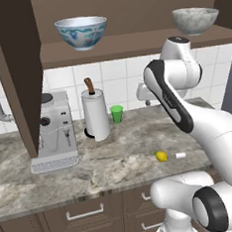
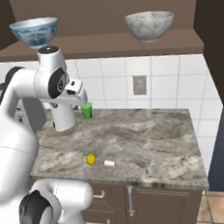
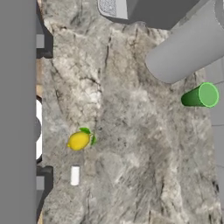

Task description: Pick both bowls and place them on the counter. Then place the lemon in one bowl and place the marshmallow in the other bowl.

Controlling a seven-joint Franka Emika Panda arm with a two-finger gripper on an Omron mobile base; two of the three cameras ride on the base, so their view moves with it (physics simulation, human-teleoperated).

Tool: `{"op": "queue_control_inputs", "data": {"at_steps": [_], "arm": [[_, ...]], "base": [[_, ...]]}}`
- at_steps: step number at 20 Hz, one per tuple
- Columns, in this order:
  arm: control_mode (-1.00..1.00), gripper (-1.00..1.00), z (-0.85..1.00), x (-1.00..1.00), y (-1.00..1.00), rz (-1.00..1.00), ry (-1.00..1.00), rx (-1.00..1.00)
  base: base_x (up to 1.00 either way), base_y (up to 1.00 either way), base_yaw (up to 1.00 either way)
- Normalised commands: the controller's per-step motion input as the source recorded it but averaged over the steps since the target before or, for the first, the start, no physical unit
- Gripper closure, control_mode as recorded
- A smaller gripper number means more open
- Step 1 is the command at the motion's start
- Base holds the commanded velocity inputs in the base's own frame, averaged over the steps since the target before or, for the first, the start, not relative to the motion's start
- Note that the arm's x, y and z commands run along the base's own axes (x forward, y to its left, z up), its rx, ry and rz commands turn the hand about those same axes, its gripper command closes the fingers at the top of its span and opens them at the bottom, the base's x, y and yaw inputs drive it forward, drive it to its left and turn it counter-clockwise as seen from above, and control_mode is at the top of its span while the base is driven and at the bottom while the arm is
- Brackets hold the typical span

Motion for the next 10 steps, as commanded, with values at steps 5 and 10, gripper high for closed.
{"op": "queue_control_inputs", "data": {"at_steps": [5,10], "arm": [[-1.00,-1.00,0.19,-0.11,0.24,-0.18,-0.09,0.06],[-1.00,-1.00,0.29,-0.09,0.13,-0.16,-0.05,0.11]], "base": [[0.00,0.00,0.00],[0.00,0.00,0.00]]}}
